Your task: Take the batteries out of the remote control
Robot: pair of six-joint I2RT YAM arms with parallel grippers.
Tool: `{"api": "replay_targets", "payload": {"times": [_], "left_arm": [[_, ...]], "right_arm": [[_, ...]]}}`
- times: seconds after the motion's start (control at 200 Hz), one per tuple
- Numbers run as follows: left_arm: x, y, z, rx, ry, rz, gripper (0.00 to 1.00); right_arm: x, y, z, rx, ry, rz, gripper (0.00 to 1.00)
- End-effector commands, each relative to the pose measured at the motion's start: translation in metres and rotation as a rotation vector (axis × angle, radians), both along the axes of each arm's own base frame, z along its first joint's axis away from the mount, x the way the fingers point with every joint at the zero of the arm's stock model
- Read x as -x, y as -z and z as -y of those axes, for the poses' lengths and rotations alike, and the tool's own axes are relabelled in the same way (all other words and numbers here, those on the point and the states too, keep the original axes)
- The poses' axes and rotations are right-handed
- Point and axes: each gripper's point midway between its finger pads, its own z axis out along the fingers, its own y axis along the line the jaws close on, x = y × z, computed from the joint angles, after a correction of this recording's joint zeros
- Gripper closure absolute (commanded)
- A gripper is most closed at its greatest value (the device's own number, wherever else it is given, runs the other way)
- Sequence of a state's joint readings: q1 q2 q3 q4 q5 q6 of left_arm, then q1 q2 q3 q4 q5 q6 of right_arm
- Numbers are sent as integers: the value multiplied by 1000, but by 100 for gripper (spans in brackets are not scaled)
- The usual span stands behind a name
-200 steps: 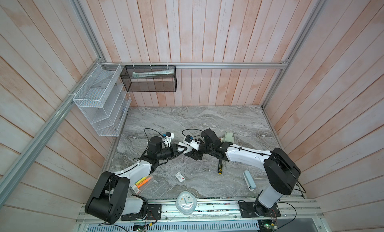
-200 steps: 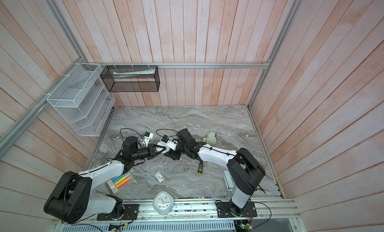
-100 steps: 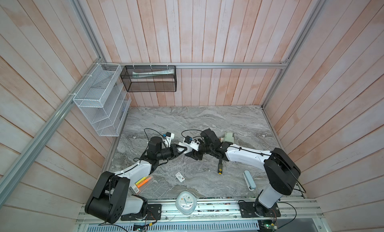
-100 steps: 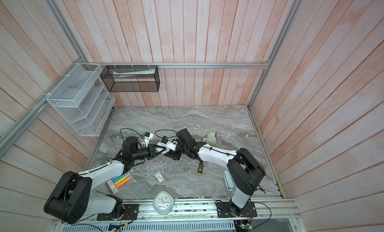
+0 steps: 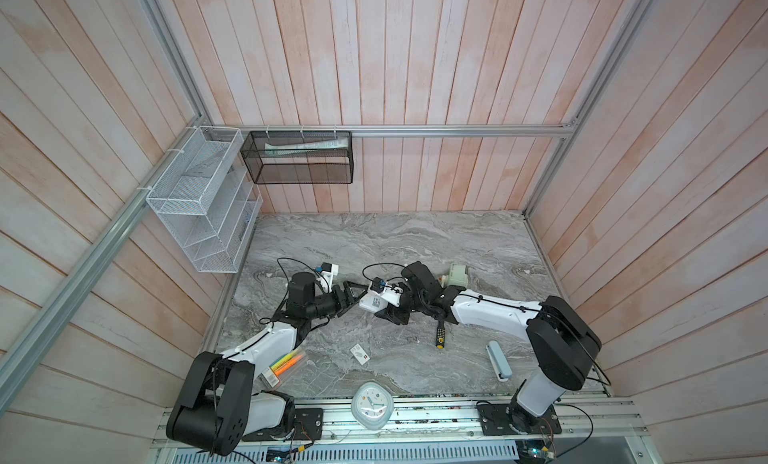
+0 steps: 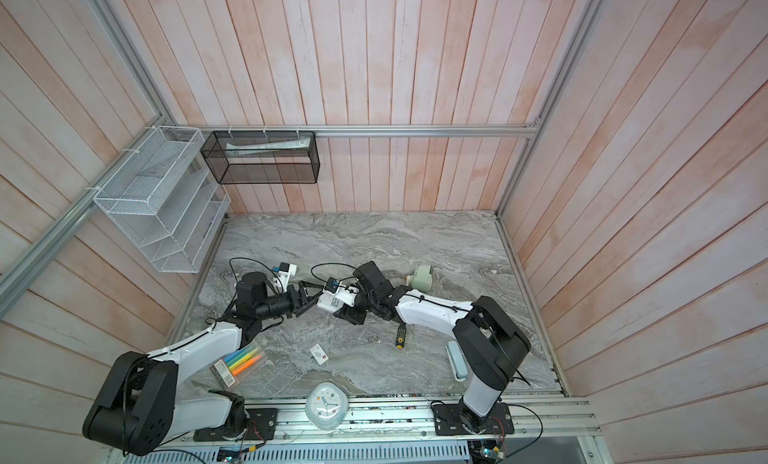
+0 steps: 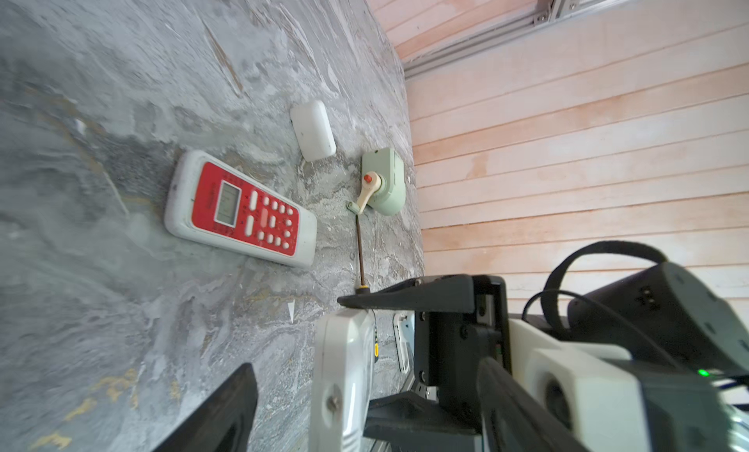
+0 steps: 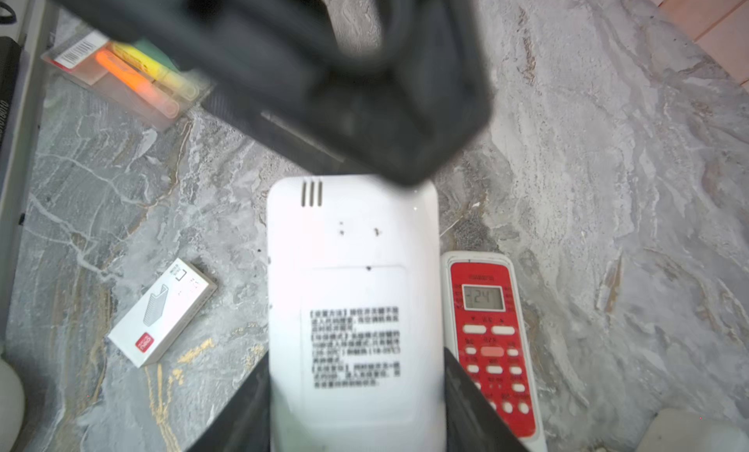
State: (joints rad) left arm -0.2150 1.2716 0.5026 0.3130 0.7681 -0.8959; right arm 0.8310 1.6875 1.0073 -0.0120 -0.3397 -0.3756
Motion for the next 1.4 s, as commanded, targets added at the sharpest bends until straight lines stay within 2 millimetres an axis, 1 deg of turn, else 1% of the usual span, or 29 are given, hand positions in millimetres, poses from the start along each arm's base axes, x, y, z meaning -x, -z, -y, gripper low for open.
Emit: {"api": "replay_targets", "payload": {"times": [0.0, 0.1, 0.225, 0.33, 0.44, 0.625, 0.94, 1.235, 1.395], "left_arm": [[-1, 2, -21, -71, -70, 7, 12], [-5, -3, -32, -128, -111, 20, 12], [-5, -6, -36, -144, -126, 26, 12], [-5, -1, -38, -150, -135, 12, 12], [-4, 3, -40, -156, -142, 2, 12], [-4, 5, -41, -157, -142, 0, 12], [-7, 7, -40, -160, -135, -3, 12], [-7, 8, -40, -163, -129, -8, 12], [-6, 9, -40, -168, -126, -9, 12]], "right_arm": [[11, 28, 11, 98, -22, -35, 61], [17, 44, 13, 166, -37, -41, 60], [22, 63, 15, 241, -59, -65, 57], [23, 75, 15, 289, -68, -77, 56], [21, 82, 14, 321, -70, -70, 56], [19, 91, 14, 369, -81, -74, 53], [22, 109, 23, 468, -101, -54, 40], [18, 110, 27, 487, -91, -4, 36], [11, 105, 32, 494, -67, 50, 35]]}}
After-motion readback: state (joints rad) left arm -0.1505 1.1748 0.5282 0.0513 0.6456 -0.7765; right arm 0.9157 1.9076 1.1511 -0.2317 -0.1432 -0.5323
